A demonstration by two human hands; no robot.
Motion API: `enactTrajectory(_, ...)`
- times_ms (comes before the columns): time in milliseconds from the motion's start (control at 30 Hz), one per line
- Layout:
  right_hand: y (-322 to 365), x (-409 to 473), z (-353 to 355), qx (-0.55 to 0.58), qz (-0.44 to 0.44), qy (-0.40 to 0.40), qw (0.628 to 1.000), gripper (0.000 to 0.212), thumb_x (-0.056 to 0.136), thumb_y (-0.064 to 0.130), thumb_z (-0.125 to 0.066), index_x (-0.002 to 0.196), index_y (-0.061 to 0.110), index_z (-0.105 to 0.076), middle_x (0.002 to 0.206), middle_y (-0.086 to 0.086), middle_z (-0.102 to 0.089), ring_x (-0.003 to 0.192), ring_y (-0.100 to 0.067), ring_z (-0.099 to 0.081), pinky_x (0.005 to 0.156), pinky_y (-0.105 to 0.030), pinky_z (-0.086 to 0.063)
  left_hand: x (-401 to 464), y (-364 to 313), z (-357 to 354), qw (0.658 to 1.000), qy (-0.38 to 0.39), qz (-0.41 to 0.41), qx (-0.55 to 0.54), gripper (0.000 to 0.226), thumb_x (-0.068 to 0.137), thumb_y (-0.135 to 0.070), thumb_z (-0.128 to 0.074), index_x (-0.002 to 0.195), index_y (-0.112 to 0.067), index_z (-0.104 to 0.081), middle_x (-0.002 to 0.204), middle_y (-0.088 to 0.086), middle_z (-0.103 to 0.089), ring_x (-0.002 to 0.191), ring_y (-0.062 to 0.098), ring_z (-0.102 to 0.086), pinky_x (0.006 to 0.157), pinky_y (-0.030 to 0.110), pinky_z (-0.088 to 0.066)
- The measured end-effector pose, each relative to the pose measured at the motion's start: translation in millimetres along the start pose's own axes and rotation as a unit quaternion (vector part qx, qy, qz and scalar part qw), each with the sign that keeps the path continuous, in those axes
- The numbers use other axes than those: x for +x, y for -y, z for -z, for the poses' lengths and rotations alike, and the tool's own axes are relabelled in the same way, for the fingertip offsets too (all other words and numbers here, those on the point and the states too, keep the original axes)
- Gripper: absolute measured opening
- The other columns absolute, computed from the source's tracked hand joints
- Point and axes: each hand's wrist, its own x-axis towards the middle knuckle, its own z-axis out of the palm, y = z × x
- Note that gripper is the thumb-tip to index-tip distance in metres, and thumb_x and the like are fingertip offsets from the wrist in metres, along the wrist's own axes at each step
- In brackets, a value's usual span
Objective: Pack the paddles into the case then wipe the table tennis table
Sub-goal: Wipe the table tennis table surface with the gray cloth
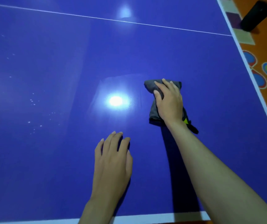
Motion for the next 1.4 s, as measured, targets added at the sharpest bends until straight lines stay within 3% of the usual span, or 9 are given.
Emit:
enactTrajectory(233, -4.1, -34.7, 8.0, 0.011, 0.008, 0.010, 1.000, 0.039, 0.107, 0.035, -0.052, 0.145, 0.033, -0.057, 0.162, 0.008, -0.042, 0.154, -0.015, -0.026, 0.122, -0.051, -0.029, -12.4, -10.3, -3.4, 1.000, 0.005, -0.008, 0.005, 0.024, 0.093, -0.010, -0.064, 0.116, -0.015, -0.065, 0.136, 0.007, -0.058, 0.137, 0.030, -0.049, 0.107, 0.055, -0.044)
enactTrajectory(367, -12.7, -105.9, 21.5, 0.015, 0.011, 0.008, 1.000, 0.039, 0.106, 0.035, -0.053, 0.145, 0.035, -0.057, 0.161, 0.010, -0.042, 0.154, -0.014, -0.026, 0.120, -0.053, -0.033, -32.7, -25.5, -4.8, 1.000, -0.028, -0.005, -0.001, 0.023, 0.095, -0.014, -0.055, 0.115, -0.014, -0.065, 0.135, 0.010, -0.058, 0.136, 0.031, -0.049, 0.106, 0.055, -0.044)
enactTrajectory(533, -27.6, -215.6, 50.5, -0.014, 0.028, 0.030, 0.999, 0.042, 0.107, 0.037, -0.051, 0.149, 0.037, -0.052, 0.163, 0.011, -0.038, 0.155, -0.014, -0.024, 0.117, -0.052, -0.039, -66.0, -55.4, -1.1, 0.999, -0.044, 0.006, -0.011, 0.020, 0.095, -0.012, -0.061, 0.115, -0.014, -0.067, 0.137, 0.010, -0.058, 0.137, 0.030, -0.047, 0.108, 0.055, -0.043)
enactTrajectory(667, -38.7, -302.6, 67.6, -0.057, 0.032, 0.034, 0.997, 0.050, 0.102, 0.037, -0.061, 0.151, 0.039, -0.049, 0.165, 0.010, -0.036, 0.155, -0.016, -0.029, 0.111, -0.046, -0.045, -88.5, -78.5, 4.2, 0.998, -0.055, 0.012, -0.022, 0.023, 0.092, -0.018, -0.055, 0.111, -0.015, -0.068, 0.135, 0.010, -0.060, 0.135, 0.031, -0.050, 0.104, 0.055, -0.044)
enactTrajectory(767, -43.5, -325.6, 71.0, -0.088, 0.050, 0.039, 0.994, 0.060, 0.092, 0.036, -0.073, 0.149, 0.036, -0.052, 0.162, 0.005, -0.043, 0.150, -0.021, -0.039, 0.103, -0.044, -0.053, -98.9, -88.8, 4.5, 0.998, -0.056, 0.012, -0.024, 0.019, 0.093, -0.014, -0.062, 0.111, -0.015, -0.068, 0.134, 0.010, -0.061, 0.134, 0.032, -0.052, 0.103, 0.057, -0.045)
enactTrajectory(833, -43.3, -310.9, 68.8, -0.086, 0.037, 0.028, 0.995, 0.059, 0.091, 0.034, -0.075, 0.146, 0.037, -0.053, 0.161, 0.005, -0.044, 0.149, -0.022, -0.040, 0.103, -0.048, -0.054, -98.9, -92.9, 3.0, 0.998, -0.055, 0.012, -0.022, 0.019, 0.092, -0.012, -0.067, 0.111, -0.015, -0.069, 0.134, 0.010, -0.061, 0.134, 0.030, -0.050, 0.103, 0.058, -0.046)
enactTrajectory(967, -45.5, -247.1, 59.3, -0.069, -0.005, 0.007, 0.998, 0.044, 0.100, 0.032, -0.065, 0.144, 0.034, -0.058, 0.161, 0.005, -0.043, 0.151, -0.024, -0.036, 0.110, -0.054, -0.047, -89.8, -95.8, -0.1, 0.998, -0.059, 0.005, -0.018, 0.025, 0.092, -0.022, -0.051, 0.109, -0.015, -0.068, 0.133, 0.010, -0.061, 0.134, 0.028, -0.046, 0.103, 0.058, -0.046)
enactTrajectory(1400, -75.1, -5.7, 43.5, -0.044, -0.044, -0.006, 0.998, 0.038, 0.107, 0.032, -0.053, 0.145, 0.029, -0.057, 0.162, 0.006, -0.042, 0.154, -0.020, -0.027, 0.122, -0.053, -0.028, -2.5, -91.4, -27.2, 0.997, -0.034, 0.028, -0.056, 0.020, 0.094, -0.016, -0.055, 0.109, -0.016, -0.068, 0.135, 0.006, -0.059, 0.139, 0.029, -0.047, 0.106, 0.055, -0.043)
